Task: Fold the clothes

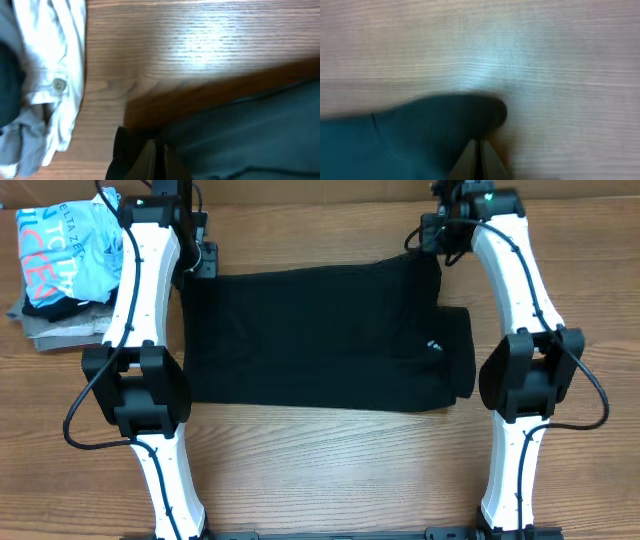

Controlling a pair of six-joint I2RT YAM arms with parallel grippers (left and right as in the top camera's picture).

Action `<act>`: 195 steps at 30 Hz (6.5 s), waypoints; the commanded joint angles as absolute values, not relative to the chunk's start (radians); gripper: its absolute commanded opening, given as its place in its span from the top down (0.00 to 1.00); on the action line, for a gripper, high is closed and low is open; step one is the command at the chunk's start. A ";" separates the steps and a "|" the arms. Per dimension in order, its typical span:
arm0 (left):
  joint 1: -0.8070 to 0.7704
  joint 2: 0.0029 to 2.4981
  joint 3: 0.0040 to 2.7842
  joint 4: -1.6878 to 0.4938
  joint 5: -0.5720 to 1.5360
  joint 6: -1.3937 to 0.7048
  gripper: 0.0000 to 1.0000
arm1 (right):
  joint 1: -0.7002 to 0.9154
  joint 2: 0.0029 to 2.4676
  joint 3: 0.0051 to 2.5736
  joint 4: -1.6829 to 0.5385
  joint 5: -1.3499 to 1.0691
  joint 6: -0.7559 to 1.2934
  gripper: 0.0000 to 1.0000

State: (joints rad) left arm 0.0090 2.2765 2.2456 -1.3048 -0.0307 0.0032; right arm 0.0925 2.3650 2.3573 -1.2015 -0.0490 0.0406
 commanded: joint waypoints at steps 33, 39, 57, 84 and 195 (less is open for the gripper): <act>0.050 2.273 2.079 -1.689 -0.059 0.057 0.96 | 0.089 1.966 1.957 -1.620 -0.106 0.143 0.96; 0.050 2.273 1.961 -1.644 -0.071 0.057 0.96 | 0.083 1.955 1.737 -1.512 -0.106 0.150 0.96; 0.046 2.273 1.905 -1.629 -0.075 0.089 0.29 | 0.023 1.919 1.593 -1.411 -0.044 0.149 0.41; 0.059 1.833 2.051 -1.640 0.073 -0.051 0.00 | 0.013 1.388 1.799 -1.652 -0.136 0.104 0.11; -0.371 2.171 1.801 -1.227 0.120 -0.150 0.96 | 0.057 1.809 1.049 -0.697 -0.342 0.241 0.96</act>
State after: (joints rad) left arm -0.3424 2.1330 1.8000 -1.2465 0.0765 -0.1024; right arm 0.0532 1.8091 1.0534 -0.6979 -0.3363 0.2356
